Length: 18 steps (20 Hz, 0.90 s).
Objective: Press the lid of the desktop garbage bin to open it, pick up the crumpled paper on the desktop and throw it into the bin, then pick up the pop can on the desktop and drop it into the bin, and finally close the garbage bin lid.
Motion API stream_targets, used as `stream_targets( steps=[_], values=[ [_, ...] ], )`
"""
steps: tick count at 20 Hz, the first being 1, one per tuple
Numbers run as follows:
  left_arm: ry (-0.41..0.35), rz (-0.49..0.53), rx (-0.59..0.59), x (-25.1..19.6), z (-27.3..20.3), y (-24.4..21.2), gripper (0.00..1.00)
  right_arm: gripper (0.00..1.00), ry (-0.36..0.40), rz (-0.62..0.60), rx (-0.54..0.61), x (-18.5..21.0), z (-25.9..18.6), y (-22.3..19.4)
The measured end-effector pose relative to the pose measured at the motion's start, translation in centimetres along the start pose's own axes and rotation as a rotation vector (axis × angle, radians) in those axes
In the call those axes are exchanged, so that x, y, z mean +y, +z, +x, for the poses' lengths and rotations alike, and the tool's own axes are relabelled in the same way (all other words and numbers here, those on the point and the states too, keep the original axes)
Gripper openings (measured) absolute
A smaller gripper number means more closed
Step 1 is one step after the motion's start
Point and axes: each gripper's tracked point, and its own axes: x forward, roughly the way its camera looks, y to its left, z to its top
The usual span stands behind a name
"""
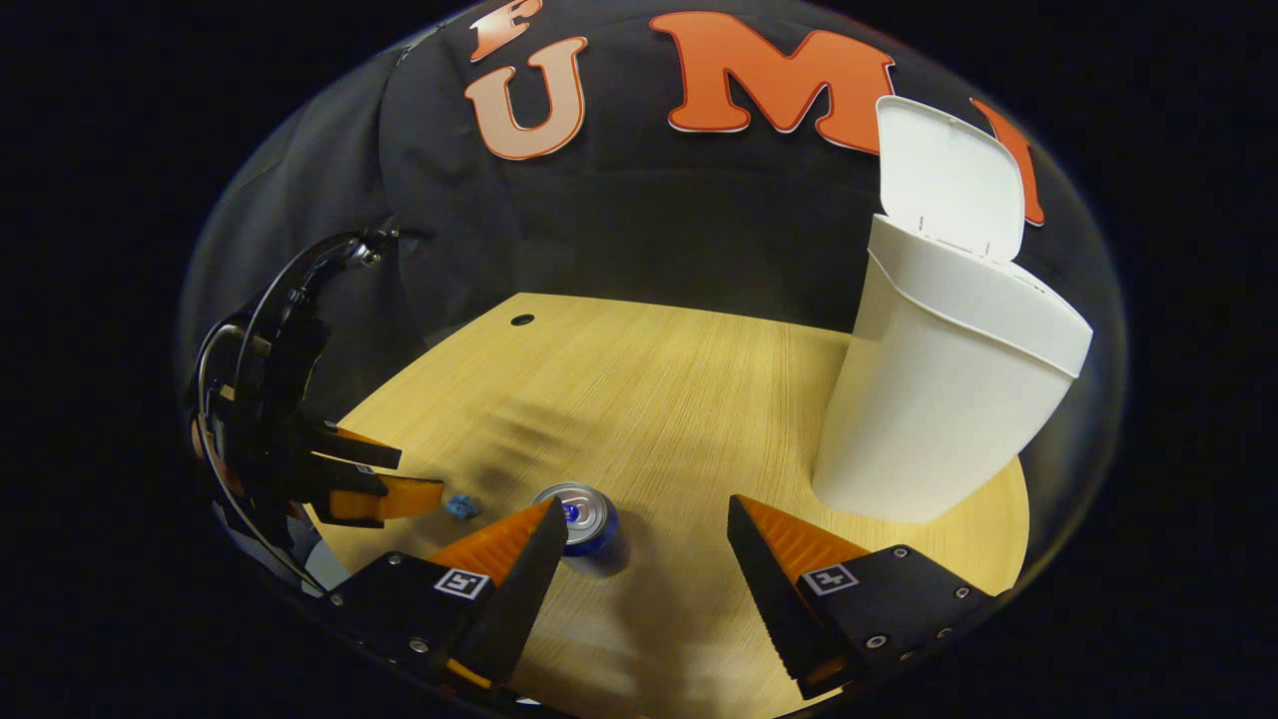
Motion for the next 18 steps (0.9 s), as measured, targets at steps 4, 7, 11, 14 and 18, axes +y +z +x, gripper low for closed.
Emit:
stream_targets(
  steps=[4,7,11,14,18],
  values=[
    [0.011,0.021,0.051,0.6,1.3,-0.8,1.0,0.98,0.033,-0.011,0.037,0.7,0.8,-0.9],
    [-0.003,0.025,0.083,0.8,1.9,0.0,1.0,0.98,0.035,-0.013,0.06,0.6,0.9,-1.6],
    [-0.016,0.052,0.131,1.0,2.5,2.1,1.0,0.98,0.05,0.004,0.086,1.1,1.5,-2.0],
    [-0.043,0.062,0.165,0.9,2.2,4.6,1.0,0.98,0.055,0.001,0.103,1.7,1.9,-2.3],
    [-0.026,0.074,0.182,1.9,1.0,9.6,0.69,0.98,0.071,-0.003,0.129,2.5,2.6,-2.6]
  ],
)
